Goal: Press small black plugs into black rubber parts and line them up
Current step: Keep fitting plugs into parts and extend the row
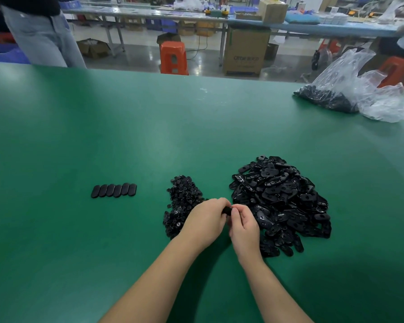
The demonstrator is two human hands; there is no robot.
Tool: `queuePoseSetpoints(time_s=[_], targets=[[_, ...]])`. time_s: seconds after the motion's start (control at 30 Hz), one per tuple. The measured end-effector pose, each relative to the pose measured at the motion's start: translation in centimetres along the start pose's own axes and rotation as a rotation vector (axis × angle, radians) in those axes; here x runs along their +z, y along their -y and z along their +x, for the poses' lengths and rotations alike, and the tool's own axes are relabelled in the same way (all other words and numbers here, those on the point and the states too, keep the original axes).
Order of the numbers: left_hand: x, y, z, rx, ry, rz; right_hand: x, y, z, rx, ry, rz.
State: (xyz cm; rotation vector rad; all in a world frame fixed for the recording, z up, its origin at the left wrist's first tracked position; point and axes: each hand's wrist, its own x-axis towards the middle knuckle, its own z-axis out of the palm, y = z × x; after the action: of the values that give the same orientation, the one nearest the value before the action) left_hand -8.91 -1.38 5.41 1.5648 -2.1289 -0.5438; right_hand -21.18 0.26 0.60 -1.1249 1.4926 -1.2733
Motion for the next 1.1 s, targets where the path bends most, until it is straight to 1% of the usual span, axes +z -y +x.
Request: queuePoseSetpoints(time_s=[0.07,0.13,0.2,0.27,0.33,0.4,0.47,0.53,0.6,0.7,0.73,0.8,0.9,1.1], targets=[[-0.3,0.6,-0.1,0.043,-0.043,0.053,-0.1,0.3,-0.1,0.019,0.008,0.06],[-1.0,1.6,-0.3,0.01,-0.141,0.067,-0.1,0.7,-0.3,0.024,0.013,0.104],[-2.0,3.1,-0.4,-0.111,-0.268,0.027,-0.2,1.0,-0.6,0.022,0.035,0.094],[-3.3,5.4,-0.6,-0.279,-0.4,-0.013,-0.2,1.2,-0.7,0.025,0.063,0.069],[-4.4,8.0,-1.1,-0.439,-0.496,-0.012,-0.3,1.4,-0.8,0.025,0.072,0.045],[-5.1,10.5,-1.9,-0.575,-0.523,0.015,-0.2,1.4,-0.8,0.018,0.071,0.016],[-5.3,12.3,-2.7,-0.689,-0.488,0.074,-0.1,1.3,-0.8,0.011,0.068,-0.004],[-5.2,13.3,-3.2,-0.747,-0.448,0.122,-0.1,1.3,-0.8,0.006,0.068,-0.023],[-5.1,13.7,-3.6,-0.728,-0.459,0.132,-0.2,1.3,-0.8,0.002,0.066,-0.043],[-4.8,13.6,-3.9,-0.563,-0.504,0.157,-0.2,1.2,-0.8,0.001,0.065,-0.052],[-4.7,13.6,-4.0,-0.508,-0.499,0.194,-0.1,1.1,-0.8,0.001,0.065,-0.053],[-4.5,13.5,-4.0,-0.463,-0.467,0.277,-0.1,1.1,-0.7,0.002,0.066,-0.056],[-4.4,13.5,-3.9,-0.481,-0.451,0.353,-0.1,1.0,-0.7,-0.002,0.067,-0.062],[-4.8,14.5,-3.5,-0.545,-0.462,0.375,0.0,0.9,-0.7,-0.01,0.064,-0.061]])
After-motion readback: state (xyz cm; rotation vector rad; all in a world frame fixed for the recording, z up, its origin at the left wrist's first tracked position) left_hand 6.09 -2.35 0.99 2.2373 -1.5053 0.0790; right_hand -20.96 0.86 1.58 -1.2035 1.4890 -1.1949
